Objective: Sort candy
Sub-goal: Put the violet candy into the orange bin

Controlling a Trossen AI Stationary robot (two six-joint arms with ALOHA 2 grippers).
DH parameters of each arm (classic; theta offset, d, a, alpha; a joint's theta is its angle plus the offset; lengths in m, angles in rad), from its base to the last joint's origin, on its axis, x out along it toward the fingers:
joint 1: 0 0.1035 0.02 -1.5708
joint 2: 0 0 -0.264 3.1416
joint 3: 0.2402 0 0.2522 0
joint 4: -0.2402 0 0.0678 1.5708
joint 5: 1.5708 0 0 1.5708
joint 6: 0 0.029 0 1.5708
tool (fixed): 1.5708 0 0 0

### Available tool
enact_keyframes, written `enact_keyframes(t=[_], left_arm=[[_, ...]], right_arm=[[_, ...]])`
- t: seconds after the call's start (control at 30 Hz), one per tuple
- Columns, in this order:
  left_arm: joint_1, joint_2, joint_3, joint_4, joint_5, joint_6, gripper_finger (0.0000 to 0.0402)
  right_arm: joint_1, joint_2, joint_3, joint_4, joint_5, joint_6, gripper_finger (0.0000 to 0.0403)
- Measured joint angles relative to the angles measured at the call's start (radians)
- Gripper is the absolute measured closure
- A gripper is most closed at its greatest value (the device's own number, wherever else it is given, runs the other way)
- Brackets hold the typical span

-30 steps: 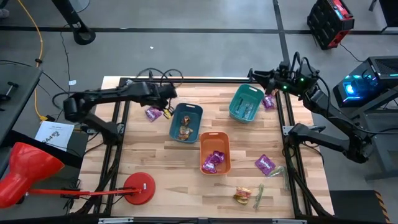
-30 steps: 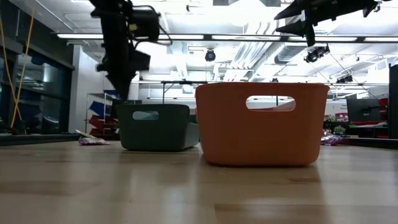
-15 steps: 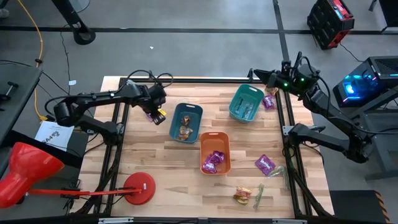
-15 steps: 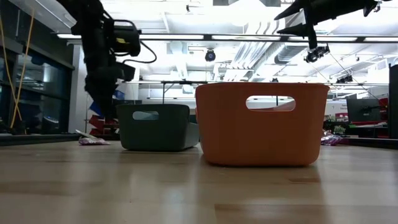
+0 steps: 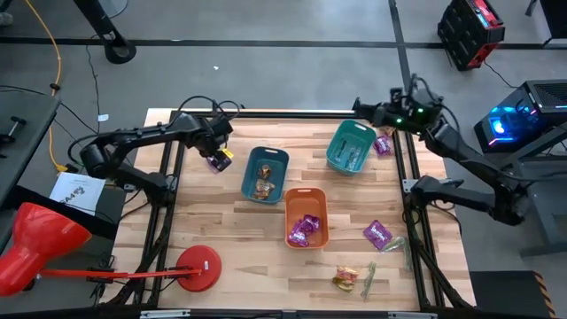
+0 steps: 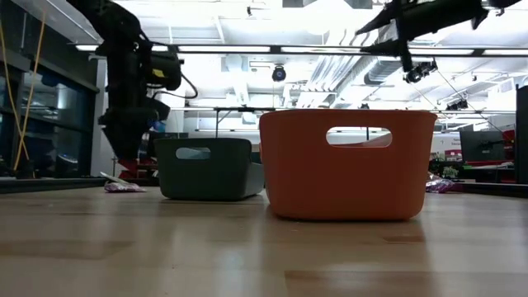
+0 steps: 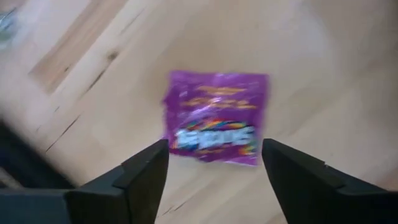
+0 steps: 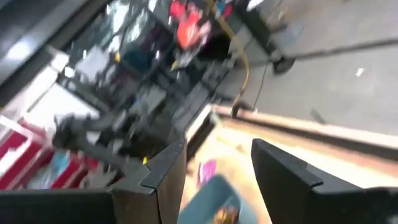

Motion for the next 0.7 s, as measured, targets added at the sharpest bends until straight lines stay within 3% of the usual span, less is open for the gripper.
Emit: enact_keyframes(t=[0.2,0.53,0.63,0.7], left_arm=[[0.001,0.052,0.0,0.03,-0.012,-0.006,0.0131],[0.016,0.275,0.007,0.051,-0.026,-0.008,0.0131],[-0.009,0.309,0.009,0.05,-0.03,-0.008,0.0159],[-0.038,0.304,0.008,0.054,-0.043,-0.015,0.0215]], right_arm=[[0.083,0.099,0.0,0.056,-0.031,-0.049,0.0226],[0.111,0.141,0.0,0.124,-0.041,-0.082,0.0226],[0.111,0.138,0.0,0.126,-0.042,-0.084,0.0226],[0.111,0.138,0.0,0.124,-0.048,-0.098,0.0226]])
